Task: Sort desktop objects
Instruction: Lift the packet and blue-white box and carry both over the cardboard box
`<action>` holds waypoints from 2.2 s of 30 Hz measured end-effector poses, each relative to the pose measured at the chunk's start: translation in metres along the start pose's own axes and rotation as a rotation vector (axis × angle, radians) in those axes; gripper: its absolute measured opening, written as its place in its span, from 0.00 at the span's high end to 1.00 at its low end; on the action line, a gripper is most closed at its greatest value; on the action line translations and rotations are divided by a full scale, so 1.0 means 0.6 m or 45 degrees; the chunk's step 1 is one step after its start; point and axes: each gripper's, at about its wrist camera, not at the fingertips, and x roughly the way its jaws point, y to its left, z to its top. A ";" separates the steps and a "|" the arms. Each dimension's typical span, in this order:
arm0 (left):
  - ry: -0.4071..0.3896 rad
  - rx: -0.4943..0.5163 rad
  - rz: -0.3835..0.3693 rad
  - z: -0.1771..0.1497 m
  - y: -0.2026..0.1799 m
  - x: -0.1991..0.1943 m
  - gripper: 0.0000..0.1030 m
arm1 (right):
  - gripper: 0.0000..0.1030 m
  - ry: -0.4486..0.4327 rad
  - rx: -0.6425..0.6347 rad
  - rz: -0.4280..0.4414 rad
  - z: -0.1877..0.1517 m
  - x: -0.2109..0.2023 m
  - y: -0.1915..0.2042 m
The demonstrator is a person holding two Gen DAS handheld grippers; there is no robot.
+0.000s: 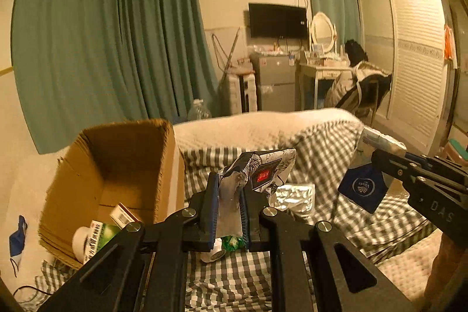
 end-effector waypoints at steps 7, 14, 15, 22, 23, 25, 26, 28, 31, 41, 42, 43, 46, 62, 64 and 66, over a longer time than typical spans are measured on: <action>-0.067 -0.029 0.012 0.018 0.014 -0.058 0.88 | 0.78 -0.121 -0.013 -0.002 0.022 -0.066 0.017; -0.119 -0.096 0.013 0.031 0.045 -0.105 0.88 | 0.78 -0.180 -0.005 -0.012 0.031 -0.112 0.034; -0.128 -0.107 0.015 0.035 0.051 -0.113 0.88 | 0.78 -0.186 -0.003 -0.016 0.033 -0.117 0.038; -0.174 -0.150 0.009 0.049 0.089 -0.147 0.88 | 0.80 -0.245 -0.047 0.007 0.050 -0.150 0.075; -0.182 -0.154 0.009 0.050 0.094 -0.151 0.88 | 0.81 -0.252 -0.053 0.010 0.053 -0.152 0.082; -0.197 -0.163 0.022 0.053 0.107 -0.159 0.87 | 0.81 -0.275 -0.074 0.007 0.059 -0.159 0.100; -0.202 -0.168 0.023 0.055 0.112 -0.163 0.88 | 0.81 -0.280 -0.079 0.007 0.060 -0.160 0.107; -0.215 -0.175 0.028 0.059 0.124 -0.168 0.88 | 0.82 -0.295 -0.075 0.024 0.066 -0.162 0.119; -0.235 -0.166 0.044 0.062 0.138 -0.178 0.88 | 0.82 -0.307 -0.053 0.055 0.076 -0.161 0.131; -0.267 -0.174 0.089 0.063 0.183 -0.189 0.88 | 0.82 -0.137 -0.145 0.051 0.078 -0.113 0.126; -0.263 -0.177 0.090 0.062 0.187 -0.184 0.88 | 0.82 -0.094 -0.145 0.047 0.070 -0.100 0.119; -0.258 -0.175 0.091 0.060 0.189 -0.180 0.88 | 0.81 -0.037 -0.140 0.026 0.057 -0.082 0.106; -0.237 -0.167 0.101 0.054 0.194 -0.164 0.88 | 0.78 0.149 -0.178 -0.067 0.015 -0.026 0.079; -0.159 -0.205 0.156 0.026 0.246 -0.099 0.88 | 0.36 0.607 -0.316 0.009 -0.082 0.112 0.082; -0.149 -0.217 0.164 0.024 0.258 -0.091 0.88 | 0.35 0.659 -0.373 0.004 -0.094 0.133 0.104; -0.141 -0.228 0.174 0.022 0.268 -0.082 0.88 | 0.35 0.742 -0.335 0.013 -0.103 0.164 0.107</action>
